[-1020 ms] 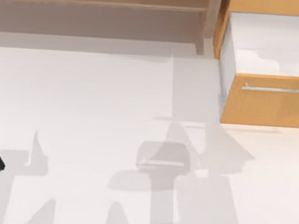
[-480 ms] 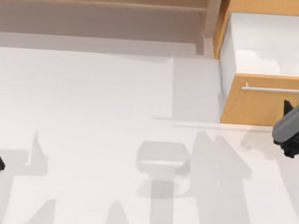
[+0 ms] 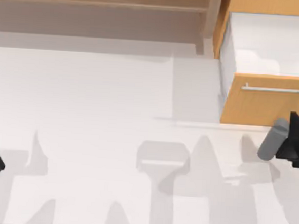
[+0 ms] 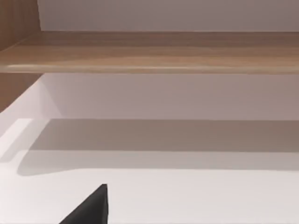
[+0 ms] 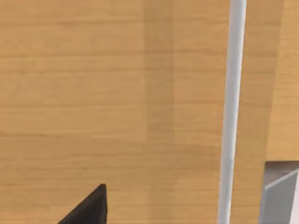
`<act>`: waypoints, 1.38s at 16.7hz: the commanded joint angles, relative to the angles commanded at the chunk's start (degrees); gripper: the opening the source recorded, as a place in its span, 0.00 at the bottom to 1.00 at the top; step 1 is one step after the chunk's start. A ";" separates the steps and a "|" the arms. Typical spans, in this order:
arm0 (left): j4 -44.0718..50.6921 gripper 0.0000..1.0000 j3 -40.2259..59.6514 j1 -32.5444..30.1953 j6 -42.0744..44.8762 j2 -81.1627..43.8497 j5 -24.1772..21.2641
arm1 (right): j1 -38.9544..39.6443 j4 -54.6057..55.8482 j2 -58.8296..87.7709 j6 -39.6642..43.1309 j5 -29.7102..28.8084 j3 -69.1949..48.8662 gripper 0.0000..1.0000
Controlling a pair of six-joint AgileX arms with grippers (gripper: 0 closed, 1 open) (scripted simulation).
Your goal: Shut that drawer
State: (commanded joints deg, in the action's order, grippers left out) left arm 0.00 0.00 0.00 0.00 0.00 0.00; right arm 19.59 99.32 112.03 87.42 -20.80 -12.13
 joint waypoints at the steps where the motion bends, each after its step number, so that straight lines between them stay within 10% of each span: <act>1: 0.00 1.00 0.00 0.00 0.00 0.00 0.00 | 0.18 0.92 0.87 1.14 -0.61 -0.12 1.00; 17: 0.00 1.00 0.00 0.00 0.00 0.00 0.00 | -1.93 -3.07 2.22 1.69 1.29 -5.58 1.00; 23: 0.00 1.00 0.00 0.00 0.00 0.00 0.00 | -1.93 -3.07 2.22 1.69 1.29 -5.58 0.55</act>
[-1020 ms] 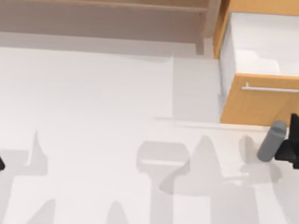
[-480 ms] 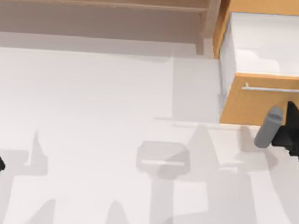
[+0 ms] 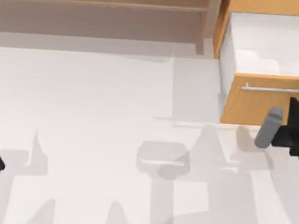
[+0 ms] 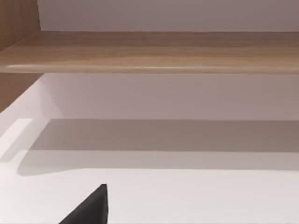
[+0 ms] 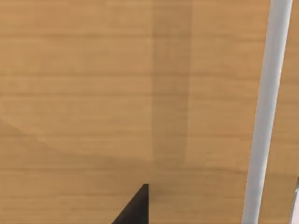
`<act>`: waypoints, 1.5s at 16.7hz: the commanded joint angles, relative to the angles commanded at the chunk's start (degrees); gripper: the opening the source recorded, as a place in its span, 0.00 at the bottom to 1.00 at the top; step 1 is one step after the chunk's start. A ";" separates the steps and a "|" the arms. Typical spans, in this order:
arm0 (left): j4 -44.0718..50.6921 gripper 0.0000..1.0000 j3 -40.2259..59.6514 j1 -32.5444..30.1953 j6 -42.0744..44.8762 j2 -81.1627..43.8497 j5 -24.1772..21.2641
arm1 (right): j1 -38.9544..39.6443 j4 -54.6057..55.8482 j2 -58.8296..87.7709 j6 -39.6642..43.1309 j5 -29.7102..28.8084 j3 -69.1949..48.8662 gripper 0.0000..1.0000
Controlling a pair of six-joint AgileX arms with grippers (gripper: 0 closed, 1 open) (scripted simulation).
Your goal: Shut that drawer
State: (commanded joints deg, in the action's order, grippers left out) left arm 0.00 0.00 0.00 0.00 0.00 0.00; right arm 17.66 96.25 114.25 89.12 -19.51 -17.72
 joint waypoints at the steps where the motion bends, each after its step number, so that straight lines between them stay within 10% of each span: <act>1: 0.00 1.00 0.00 0.00 0.00 0.00 0.00 | 0.00 0.00 0.00 0.00 0.00 0.00 0.47; 8: 0.00 1.00 0.00 0.00 0.00 0.00 0.00 | 0.00 0.00 0.00 0.00 0.00 0.00 0.00; 25: 0.00 1.00 0.00 0.00 0.00 0.00 0.00 | -3.21 -8.06 3.63 -0.14 3.17 -11.50 0.00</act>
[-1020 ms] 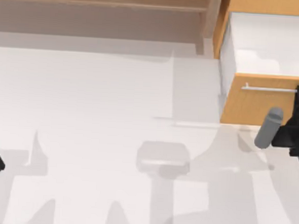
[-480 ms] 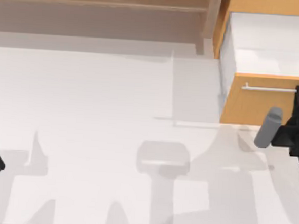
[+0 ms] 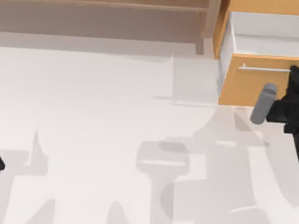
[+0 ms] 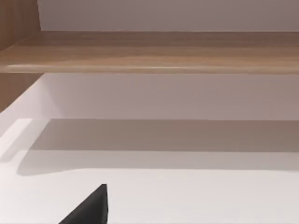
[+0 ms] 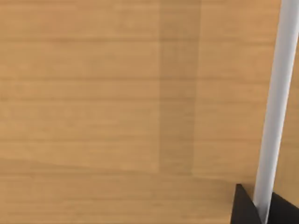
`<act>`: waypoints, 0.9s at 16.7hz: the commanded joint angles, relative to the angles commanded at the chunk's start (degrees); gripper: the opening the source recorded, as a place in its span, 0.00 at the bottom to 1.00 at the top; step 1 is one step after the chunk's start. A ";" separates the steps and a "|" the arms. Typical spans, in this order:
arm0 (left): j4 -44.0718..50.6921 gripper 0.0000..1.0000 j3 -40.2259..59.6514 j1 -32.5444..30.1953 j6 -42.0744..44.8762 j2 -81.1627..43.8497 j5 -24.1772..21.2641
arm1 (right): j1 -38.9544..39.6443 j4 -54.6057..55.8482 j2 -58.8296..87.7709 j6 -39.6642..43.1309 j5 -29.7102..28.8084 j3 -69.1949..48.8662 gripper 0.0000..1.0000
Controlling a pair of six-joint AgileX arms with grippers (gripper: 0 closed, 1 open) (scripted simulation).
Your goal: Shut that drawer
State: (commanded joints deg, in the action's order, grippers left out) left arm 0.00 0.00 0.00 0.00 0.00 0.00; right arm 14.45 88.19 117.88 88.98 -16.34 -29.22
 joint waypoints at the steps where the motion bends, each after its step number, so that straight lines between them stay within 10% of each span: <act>1: 0.00 1.00 0.00 0.00 0.00 0.00 0.00 | -0.36 -0.91 0.43 0.01 0.36 -1.28 0.00; 15: 0.00 1.00 0.00 0.00 0.00 0.00 0.00 | -2.59 -8.76 5.31 -0.04 2.66 -14.11 0.00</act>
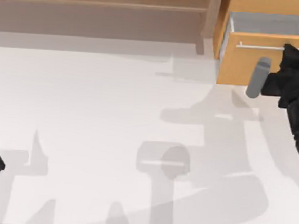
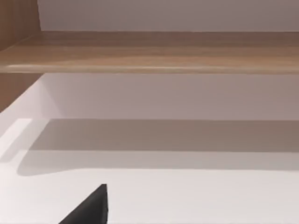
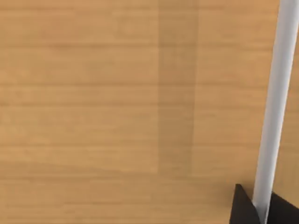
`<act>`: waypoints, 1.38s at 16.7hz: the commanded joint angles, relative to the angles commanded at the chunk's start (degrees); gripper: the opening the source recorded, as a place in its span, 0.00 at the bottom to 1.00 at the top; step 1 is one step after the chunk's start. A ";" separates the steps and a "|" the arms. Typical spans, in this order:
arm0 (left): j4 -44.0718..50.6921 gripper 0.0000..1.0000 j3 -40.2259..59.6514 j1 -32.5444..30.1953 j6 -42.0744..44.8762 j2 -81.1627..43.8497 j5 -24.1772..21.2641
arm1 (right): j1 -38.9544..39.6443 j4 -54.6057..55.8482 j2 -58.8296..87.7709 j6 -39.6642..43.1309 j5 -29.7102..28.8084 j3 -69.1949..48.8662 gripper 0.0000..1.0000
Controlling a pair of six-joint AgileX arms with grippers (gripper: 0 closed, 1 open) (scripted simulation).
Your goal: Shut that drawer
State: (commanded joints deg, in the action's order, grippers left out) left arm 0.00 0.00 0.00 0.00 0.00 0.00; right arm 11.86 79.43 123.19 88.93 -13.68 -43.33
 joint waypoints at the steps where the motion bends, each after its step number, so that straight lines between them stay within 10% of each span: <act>1: 0.00 1.00 0.00 0.00 0.00 0.00 0.00 | -0.26 -0.88 0.60 0.00 0.24 -1.41 0.00; 23: 0.00 1.00 0.00 0.00 0.00 0.00 0.00 | -2.42 -11.51 8.67 -0.04 2.40 -19.91 0.00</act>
State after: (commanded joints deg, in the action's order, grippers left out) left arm 0.00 0.00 0.00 0.00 0.00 0.00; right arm 9.44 67.92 131.85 88.89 -11.28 -63.25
